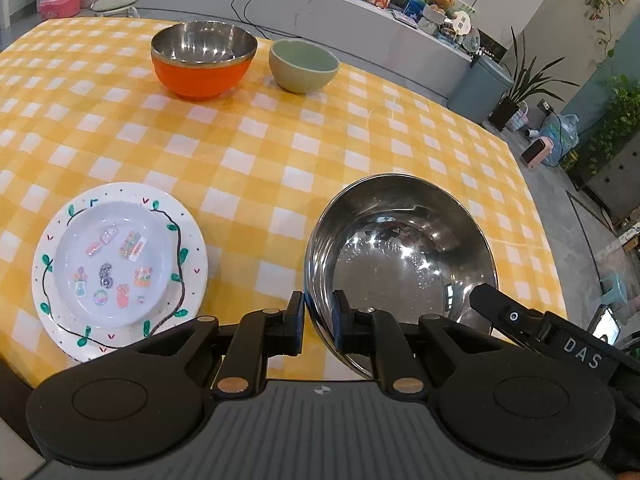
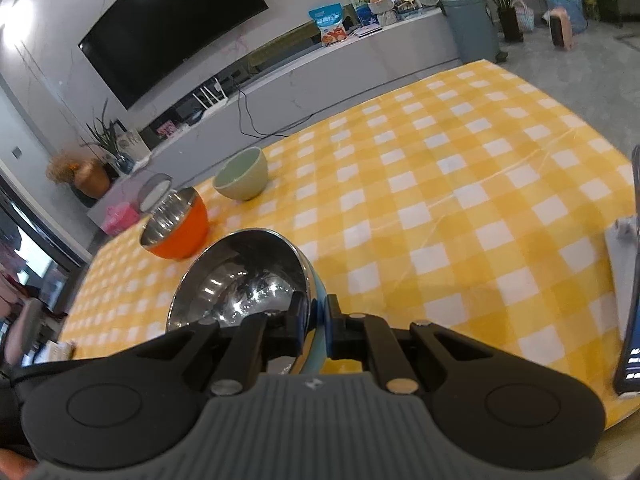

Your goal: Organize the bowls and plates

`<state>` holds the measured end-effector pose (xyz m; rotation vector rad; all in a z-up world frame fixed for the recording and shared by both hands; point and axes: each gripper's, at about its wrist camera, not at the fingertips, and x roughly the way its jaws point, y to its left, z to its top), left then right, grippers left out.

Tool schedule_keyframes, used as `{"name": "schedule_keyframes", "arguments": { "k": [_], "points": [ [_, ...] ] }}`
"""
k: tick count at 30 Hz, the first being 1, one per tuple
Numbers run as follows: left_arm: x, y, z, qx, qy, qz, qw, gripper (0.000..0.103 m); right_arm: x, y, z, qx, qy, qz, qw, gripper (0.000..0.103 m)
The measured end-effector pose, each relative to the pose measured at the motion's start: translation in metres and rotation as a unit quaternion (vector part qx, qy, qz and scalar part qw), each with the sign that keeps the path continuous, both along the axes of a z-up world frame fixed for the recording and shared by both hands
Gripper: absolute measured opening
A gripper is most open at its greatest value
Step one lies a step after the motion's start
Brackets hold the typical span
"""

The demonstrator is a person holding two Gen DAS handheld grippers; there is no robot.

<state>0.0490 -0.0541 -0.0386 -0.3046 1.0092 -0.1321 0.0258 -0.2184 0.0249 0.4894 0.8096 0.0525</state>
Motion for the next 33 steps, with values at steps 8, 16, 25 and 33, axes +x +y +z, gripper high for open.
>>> {"name": "schedule_keyframes", "arguments": {
  "k": [8,16,25,33],
  "points": [
    [-0.002,0.001,-0.011,-0.002,0.023,0.0,0.9997,0.015,0.007,0.0,-0.008,-0.006,0.028,0.001,1.0,0.007],
    [0.001,0.0,-0.016,-0.006,0.031,-0.004,0.9995,0.017,0.012,0.003,-0.012,-0.018,0.045,0.002,0.999,0.009],
    [0.002,-0.003,-0.015,-0.004,0.02,-0.015,0.9997,0.017,0.015,0.006,-0.013,-0.031,0.056,0.002,0.998,0.013],
    [-0.001,-0.004,-0.01,-0.011,0.011,-0.022,0.9996,0.037,0.013,0.003,-0.013,-0.021,0.054,-0.002,0.998,0.031]
  ]
}}
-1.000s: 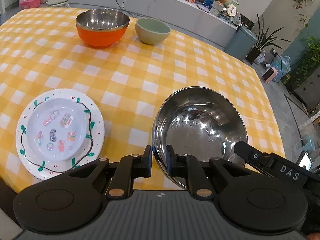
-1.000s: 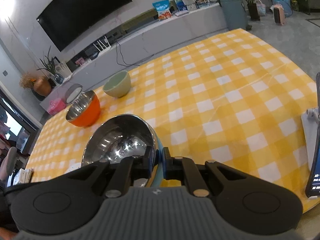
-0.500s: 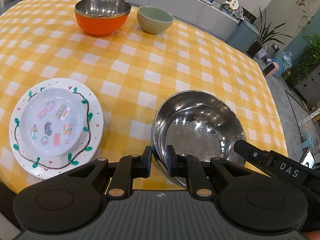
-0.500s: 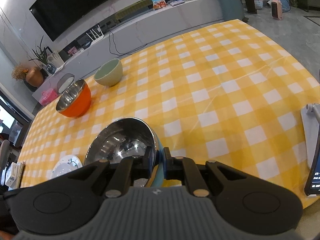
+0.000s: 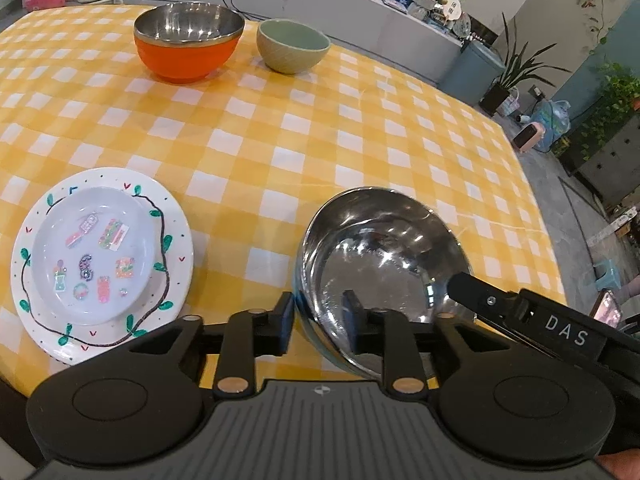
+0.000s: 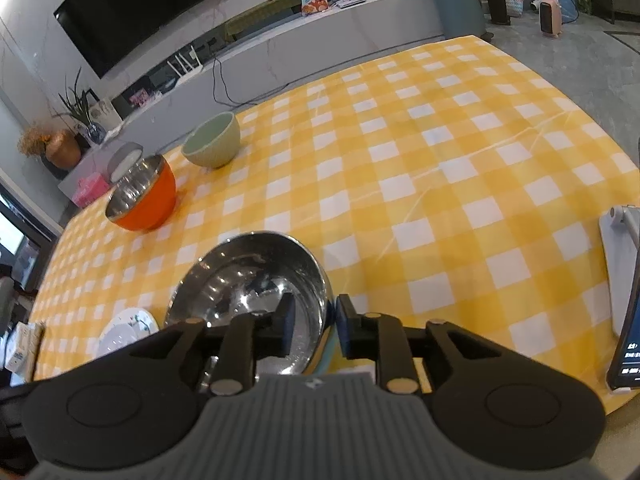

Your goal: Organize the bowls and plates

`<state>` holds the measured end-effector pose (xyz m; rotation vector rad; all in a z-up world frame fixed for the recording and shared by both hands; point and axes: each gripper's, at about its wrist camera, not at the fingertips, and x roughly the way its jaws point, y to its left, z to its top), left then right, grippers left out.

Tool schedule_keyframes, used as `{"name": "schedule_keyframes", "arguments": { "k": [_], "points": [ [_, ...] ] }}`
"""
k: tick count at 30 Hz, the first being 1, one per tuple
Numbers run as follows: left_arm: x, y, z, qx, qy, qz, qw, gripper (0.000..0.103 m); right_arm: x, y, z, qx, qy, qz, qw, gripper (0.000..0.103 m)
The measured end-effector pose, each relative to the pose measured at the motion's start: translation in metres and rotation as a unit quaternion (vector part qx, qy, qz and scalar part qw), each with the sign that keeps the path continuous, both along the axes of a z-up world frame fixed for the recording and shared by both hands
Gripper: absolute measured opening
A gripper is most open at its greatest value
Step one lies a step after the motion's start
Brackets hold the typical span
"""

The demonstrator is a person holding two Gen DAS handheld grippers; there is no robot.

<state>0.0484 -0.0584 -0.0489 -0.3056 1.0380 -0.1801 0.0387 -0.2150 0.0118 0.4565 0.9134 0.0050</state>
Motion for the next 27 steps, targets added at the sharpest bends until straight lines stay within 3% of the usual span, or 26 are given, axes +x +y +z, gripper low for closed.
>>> {"name": "schedule_keyframes", "arguments": {
  "k": [3,6,9,14,17,18,19,23,27],
  "points": [
    [-0.001,0.001,0.004,0.004,-0.008,0.004,1.0,0.053,-0.002,-0.003,0.002,0.01,-0.011,-0.006,1.0,0.045],
    [-0.001,0.003,0.01,0.001,-0.007,0.006,1.0,0.056,-0.003,-0.002,0.007,0.011,-0.032,-0.007,0.999,0.055],
    [-0.002,0.008,0.021,0.007,-0.027,0.012,0.9995,0.059,-0.009,0.0,0.018,0.006,-0.081,-0.001,0.997,0.068],
    [-0.007,0.019,0.045,0.037,-0.084,0.023,0.9955,0.06,-0.013,0.006,0.031,-0.015,-0.132,-0.005,0.991,0.07],
    [-0.008,0.027,0.059,0.057,-0.118,0.024,0.9911,0.06,-0.013,0.017,0.037,-0.045,-0.154,-0.007,0.987,0.081],
    [-0.007,0.028,0.062,0.06,-0.126,0.021,0.99,0.06,-0.013,0.02,0.039,-0.054,-0.158,-0.011,0.986,0.093],
    [-0.006,0.032,0.066,0.063,-0.134,0.019,0.9888,0.06,-0.013,0.023,0.041,-0.063,-0.165,-0.019,0.984,0.097],
    [0.001,0.043,0.078,0.091,-0.162,0.014,0.9824,0.06,-0.004,0.035,0.044,-0.086,-0.17,-0.014,0.982,0.096],
    [0.011,0.055,0.085,0.115,-0.18,0.013,0.9769,0.06,0.008,0.042,0.045,-0.071,-0.164,-0.029,0.984,0.096]
  ]
}}
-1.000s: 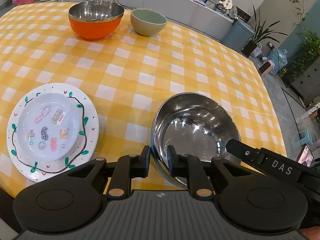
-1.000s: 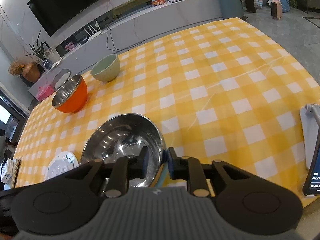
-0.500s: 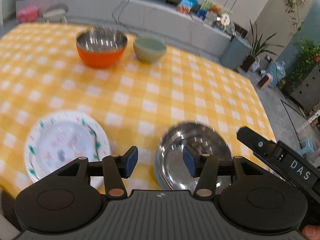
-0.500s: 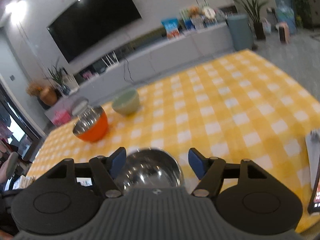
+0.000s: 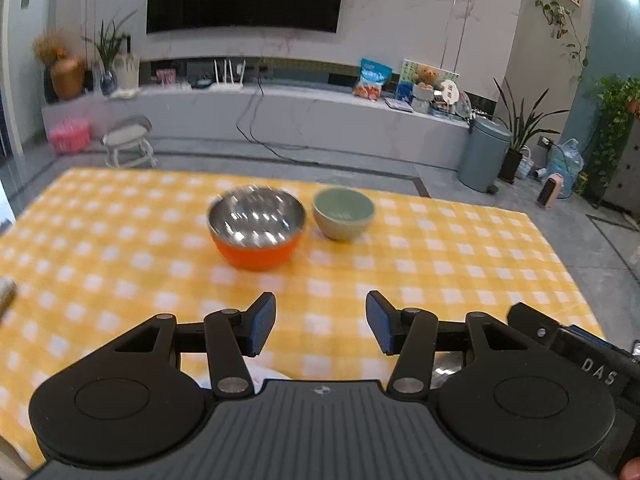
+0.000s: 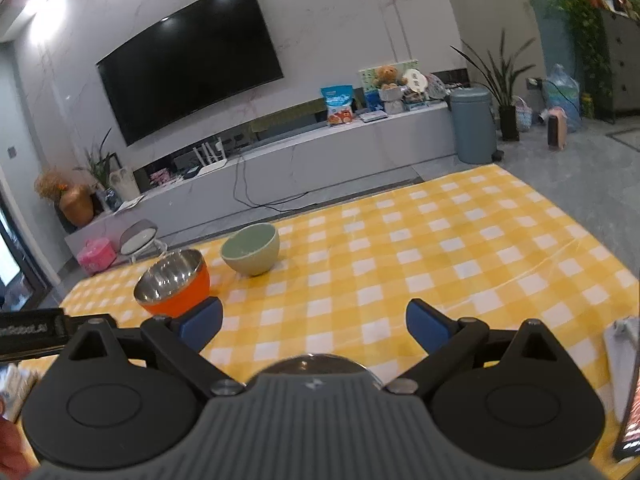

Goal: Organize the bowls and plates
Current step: 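Move both grippers to the orange bowl rim and close on it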

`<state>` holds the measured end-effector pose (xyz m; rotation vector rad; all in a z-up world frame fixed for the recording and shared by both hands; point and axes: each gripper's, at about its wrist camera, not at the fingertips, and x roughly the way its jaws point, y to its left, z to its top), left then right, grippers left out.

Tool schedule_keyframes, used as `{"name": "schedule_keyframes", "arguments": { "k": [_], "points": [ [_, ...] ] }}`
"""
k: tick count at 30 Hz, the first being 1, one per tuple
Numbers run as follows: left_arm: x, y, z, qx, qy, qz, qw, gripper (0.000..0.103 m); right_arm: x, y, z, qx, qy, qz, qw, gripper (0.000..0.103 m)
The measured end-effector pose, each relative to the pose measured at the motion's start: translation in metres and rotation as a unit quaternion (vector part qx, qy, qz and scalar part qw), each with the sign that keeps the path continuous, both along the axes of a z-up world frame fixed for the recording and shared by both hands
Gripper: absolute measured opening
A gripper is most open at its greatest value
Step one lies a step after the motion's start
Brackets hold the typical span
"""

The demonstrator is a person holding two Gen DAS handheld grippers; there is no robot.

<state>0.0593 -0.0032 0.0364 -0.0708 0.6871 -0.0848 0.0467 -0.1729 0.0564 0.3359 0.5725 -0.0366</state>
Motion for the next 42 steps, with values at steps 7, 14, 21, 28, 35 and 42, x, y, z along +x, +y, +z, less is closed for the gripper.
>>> {"name": "schedule_keyframes", "arguments": {
  "k": [7,14,21,28,35,42],
  "points": [
    [0.035,0.027,0.01,0.055,-0.003,-0.008,0.9985,0.06,0.041,0.022,0.004,0.005,0.048,0.027,0.998,0.096],
    [0.09,0.06,0.01,0.065,0.019,-0.014,0.9976,0.06,0.105,0.055,0.004,0.005,0.103,0.078,0.992,0.096],
    [0.153,0.084,-0.016,0.051,0.062,-0.001,0.9967,0.059,0.172,0.104,0.006,-0.021,0.125,0.111,0.986,0.088],
    [0.195,0.092,-0.053,0.074,0.088,-0.014,0.9932,0.057,0.218,0.135,-0.021,-0.015,0.154,0.074,0.985,0.077],
    [0.208,0.094,-0.078,0.085,0.125,0.0,0.9885,0.043,0.245,0.148,-0.055,0.003,0.197,0.058,0.979,0.061],
    [0.209,0.096,-0.08,0.08,0.14,-0.005,0.9869,0.023,0.247,0.149,-0.065,0.028,0.199,0.064,0.978,0.039]
  ]
}}
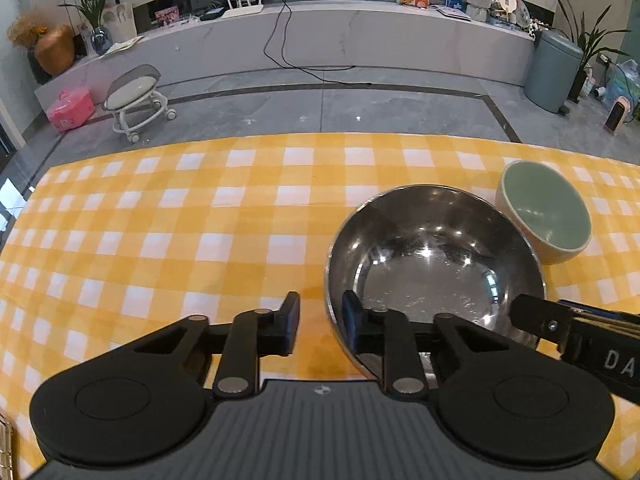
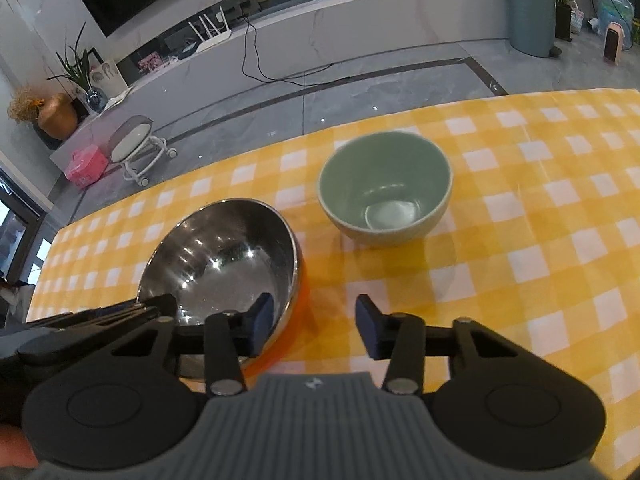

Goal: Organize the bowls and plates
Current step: 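Move both grippers to the orange bowl rim and close on it, then lift the orange bowl with both grippers and carry it toward the blue bowl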

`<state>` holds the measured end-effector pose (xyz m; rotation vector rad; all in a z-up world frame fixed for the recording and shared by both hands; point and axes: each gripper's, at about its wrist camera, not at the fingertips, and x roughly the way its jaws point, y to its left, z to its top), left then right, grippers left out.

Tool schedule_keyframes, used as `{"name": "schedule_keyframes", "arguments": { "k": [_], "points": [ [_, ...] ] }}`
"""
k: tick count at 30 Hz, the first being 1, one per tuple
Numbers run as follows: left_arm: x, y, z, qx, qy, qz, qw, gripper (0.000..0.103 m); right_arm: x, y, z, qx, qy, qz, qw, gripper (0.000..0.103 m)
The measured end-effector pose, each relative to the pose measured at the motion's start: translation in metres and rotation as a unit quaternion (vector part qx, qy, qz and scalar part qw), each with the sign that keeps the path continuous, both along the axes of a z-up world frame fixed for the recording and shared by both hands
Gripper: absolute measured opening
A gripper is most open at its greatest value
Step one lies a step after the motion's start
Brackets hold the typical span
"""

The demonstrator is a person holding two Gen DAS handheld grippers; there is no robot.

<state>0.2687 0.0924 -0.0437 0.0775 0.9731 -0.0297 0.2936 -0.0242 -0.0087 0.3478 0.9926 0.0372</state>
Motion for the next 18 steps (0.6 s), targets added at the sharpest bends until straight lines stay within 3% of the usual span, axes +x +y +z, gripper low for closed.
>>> {"name": "schedule_keyframes", "arguments": {
  "k": [3,6,11,18],
  "points": [
    [0.001,-0.003,0.002,0.0,0.003,-0.008,1.0,0.012,0.001,0.003,0.0,0.008,-0.002,0.012,1.0,0.026],
    [0.001,-0.007,0.003,0.007,0.002,-0.008,0.9999,0.011,0.001,0.006,0.002,0.017,-0.004,0.02,1.0,0.013],
    [-0.007,-0.01,0.011,0.008,-0.001,-0.016,0.9998,0.011,-0.005,0.007,0.007,0.005,0.003,0.011,1.0,0.01],
    [-0.03,-0.012,0.035,0.001,-0.004,-0.016,0.9999,0.011,-0.031,-0.003,0.022,0.029,0.01,0.012,0.999,0.005]
  ]
}}
